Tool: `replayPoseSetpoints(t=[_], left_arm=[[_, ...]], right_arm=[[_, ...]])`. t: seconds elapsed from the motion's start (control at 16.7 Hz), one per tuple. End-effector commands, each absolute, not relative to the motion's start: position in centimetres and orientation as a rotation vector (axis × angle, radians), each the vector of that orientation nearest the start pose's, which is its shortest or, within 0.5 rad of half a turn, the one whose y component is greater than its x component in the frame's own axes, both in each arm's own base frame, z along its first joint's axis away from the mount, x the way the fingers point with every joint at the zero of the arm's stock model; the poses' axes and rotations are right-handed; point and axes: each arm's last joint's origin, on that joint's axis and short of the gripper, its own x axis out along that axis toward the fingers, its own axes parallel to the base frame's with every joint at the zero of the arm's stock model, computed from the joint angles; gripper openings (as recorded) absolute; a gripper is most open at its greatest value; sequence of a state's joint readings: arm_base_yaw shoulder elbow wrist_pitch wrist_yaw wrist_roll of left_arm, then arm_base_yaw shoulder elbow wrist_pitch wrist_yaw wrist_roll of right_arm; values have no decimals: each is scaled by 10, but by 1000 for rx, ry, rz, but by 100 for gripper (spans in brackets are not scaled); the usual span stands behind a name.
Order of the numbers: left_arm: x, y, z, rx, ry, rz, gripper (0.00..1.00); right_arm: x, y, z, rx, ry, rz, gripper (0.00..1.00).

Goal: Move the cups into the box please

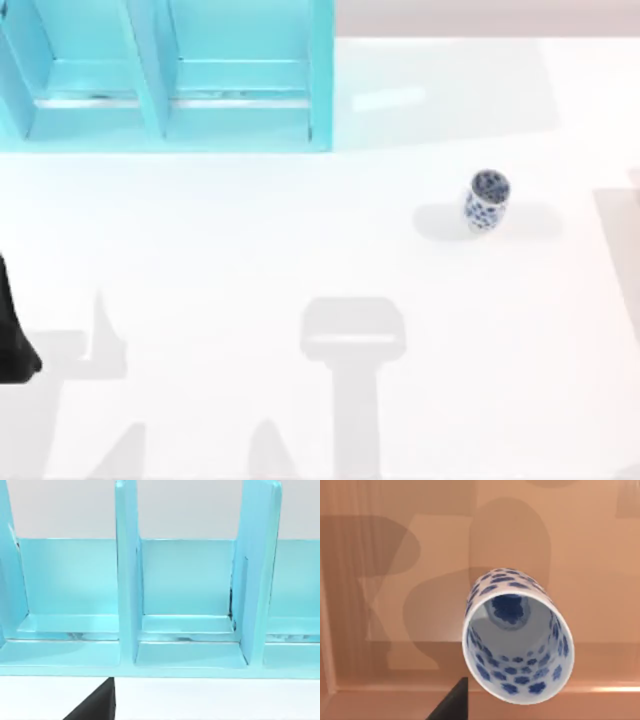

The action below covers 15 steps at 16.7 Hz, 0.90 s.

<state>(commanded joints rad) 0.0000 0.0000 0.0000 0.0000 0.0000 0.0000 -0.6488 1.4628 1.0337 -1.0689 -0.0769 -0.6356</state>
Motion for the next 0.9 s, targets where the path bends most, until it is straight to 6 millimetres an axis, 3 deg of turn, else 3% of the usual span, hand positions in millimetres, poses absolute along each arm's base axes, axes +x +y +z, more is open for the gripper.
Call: replayPoseSetpoints(t=[0.6,0.9], left_arm=[[106,-1,160,0,0,0,100],[106,-1,160,0,0,0,100]], right_arm=[[204,-150,220,21,1468,6,100],[208,-154,265,27,1476,8,100]])
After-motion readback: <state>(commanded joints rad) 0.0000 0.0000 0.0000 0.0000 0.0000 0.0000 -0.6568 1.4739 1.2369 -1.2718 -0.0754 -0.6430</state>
